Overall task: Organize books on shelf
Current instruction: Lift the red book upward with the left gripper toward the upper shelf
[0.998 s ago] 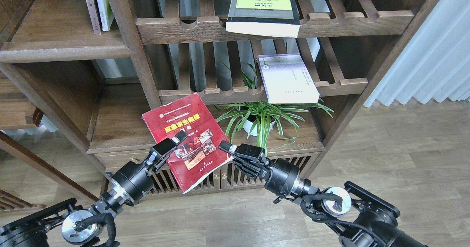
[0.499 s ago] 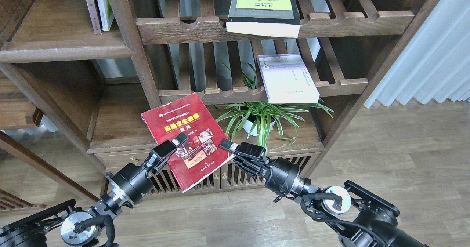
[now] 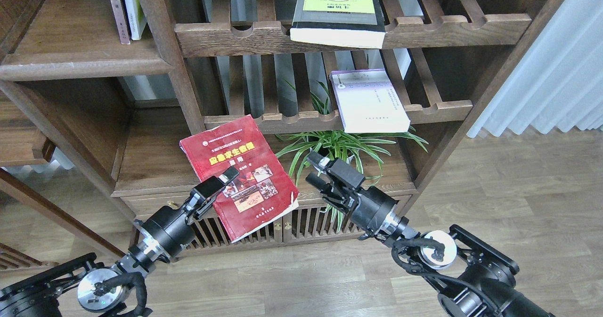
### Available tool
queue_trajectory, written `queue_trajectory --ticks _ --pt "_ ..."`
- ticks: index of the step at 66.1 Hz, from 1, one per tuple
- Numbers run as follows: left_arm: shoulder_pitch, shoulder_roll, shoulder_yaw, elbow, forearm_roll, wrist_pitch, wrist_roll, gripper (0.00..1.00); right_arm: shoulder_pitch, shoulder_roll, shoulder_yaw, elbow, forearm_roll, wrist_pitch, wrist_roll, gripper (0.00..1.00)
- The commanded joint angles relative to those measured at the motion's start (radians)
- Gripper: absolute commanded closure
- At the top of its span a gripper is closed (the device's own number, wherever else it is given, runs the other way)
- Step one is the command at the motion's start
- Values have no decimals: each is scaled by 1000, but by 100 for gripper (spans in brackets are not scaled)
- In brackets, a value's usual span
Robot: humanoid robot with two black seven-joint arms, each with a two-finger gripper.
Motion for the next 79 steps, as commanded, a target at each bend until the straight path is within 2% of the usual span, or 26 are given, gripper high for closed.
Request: queue_trajectory --ticks 1,15,44,69,79 --pt "-29 -17 4 -2 0 0 1 95 -16 0 4 1 -1 -4 21 1" --pt "-104 -103 10 -2 2 0 5 96 -16 31 2 -2 -4 -11 29 1" --pt "-150 -241 10 -14 54 0 12 96 -14 63 6 -50 -22 -8 30 1" --pt "-258 -428 5 -31 54 0 15 96 -14 67 6 -76 -22 -8 32 1" --pt "-291 -428 -4 -35 54 0 15 96 -11 67 6 -77 -24 -8 32 1"
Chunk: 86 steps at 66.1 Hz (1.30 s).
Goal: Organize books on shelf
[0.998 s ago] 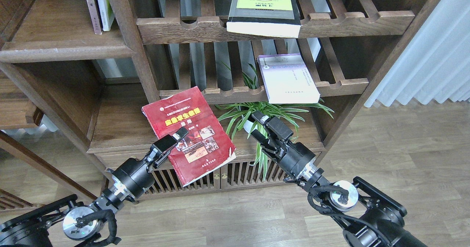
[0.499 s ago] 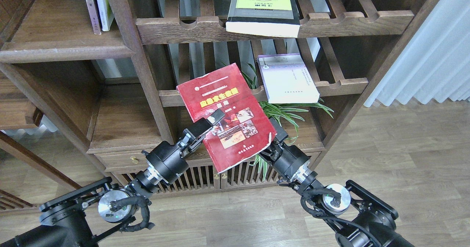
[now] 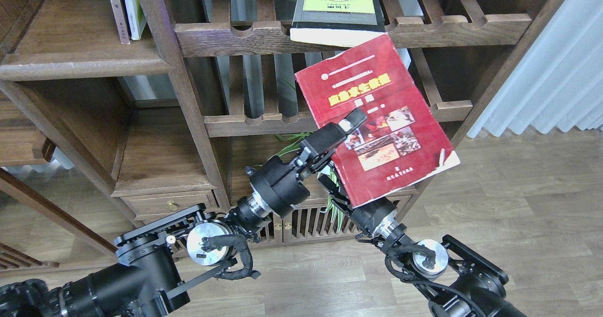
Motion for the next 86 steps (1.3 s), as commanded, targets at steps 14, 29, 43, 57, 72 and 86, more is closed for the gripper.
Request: queue_trajectory --ticks 14,29,43,57,72,86 --pt "-92 -5 -98 -7 3 0 5 96 8 -1 0 -2 -1 0 0 1" --pt "-188 57 -196 -15 7 0 7 96 14 -1 0 -2 -2 -5 0 1" --pt "-276 71 -285 -16 6 0 7 96 35 5 -1 -21 -18 -7 0 1" --pt "-320 97 -324 -16 7 0 8 96 40 6 -1 -22 -24 -7 0 1" --pt "-339 226 -391 -16 6 0 7 96 42 5 -1 -22 -24 -7 0 1" --pt "-369 364 -502 -16 1 0 5 96 48 8 -1 -32 -30 -7 0 1"
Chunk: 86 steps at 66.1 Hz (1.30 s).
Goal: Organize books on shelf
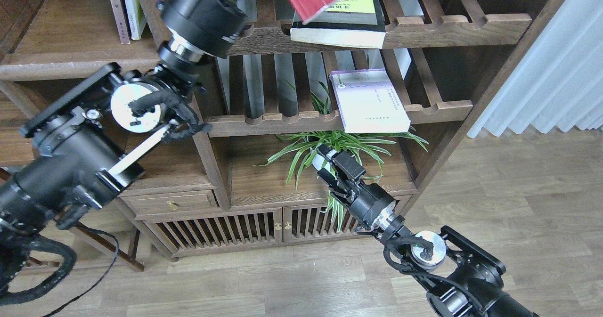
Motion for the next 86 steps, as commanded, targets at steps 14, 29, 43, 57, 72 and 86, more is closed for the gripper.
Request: queue_trajectory --ticks 14,29,43,57,72,86 --pt "-24 162 -86 0 -6 0 -3 96 12 21 0 -34 -6 2 0 1" --pt "-19 265 -92 0 -12 0 -14 95 15 21 0 -36 -8 2 0 1" --pt "38 426 -78 0 -31 0 -14 95 27 24 0 -50 -20 2 0 1" --pt "107 577 -77 2 -78 0 -22 95 30 38 0 -64 -20 2 0 1" --pt "116 700 -72 6 -118 0 -26 95 30 57 0 -65 -29 2 0 1" --pt "134 874 46 11 -117 0 -25 94 30 57 0 -65 -36 3 0 1"
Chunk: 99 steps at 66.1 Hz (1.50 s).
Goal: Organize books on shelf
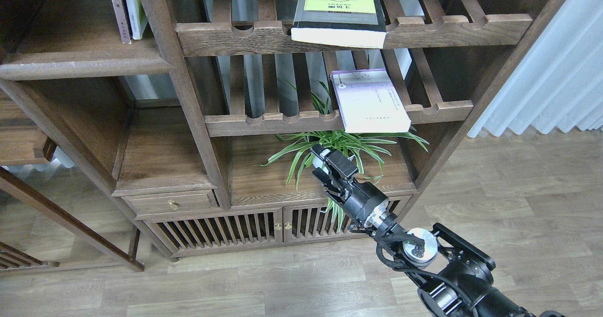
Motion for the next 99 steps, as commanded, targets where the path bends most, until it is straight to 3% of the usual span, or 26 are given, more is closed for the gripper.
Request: queue_trajectory --ticks 1,10,27,68,82,95,99 --pt "5 127 87 1 1 0 1 94 -2 0 0 0 -2 0 0 1" --pt "4 234 170 12 8 0 10 94 -5 5 0 2 -2 3 0 1" --pt "4 250 179 104 120 0 15 94 -8 37 0 2 -10 4 0 1" --pt "-75 122 161 121 245 0 39 97 -9 57 2 2 -31 4 0 1" --pt "-96 116 153 121 347 0 72 99 -11 57 2 2 -46 5 0 1" --pt "-98 80 146 122 354 0 67 99 -11 57 3 2 -52 5 0 1" --pt "-98 60 144 122 360 47 67 99 -11 57 3 2 -52 7 0 1"
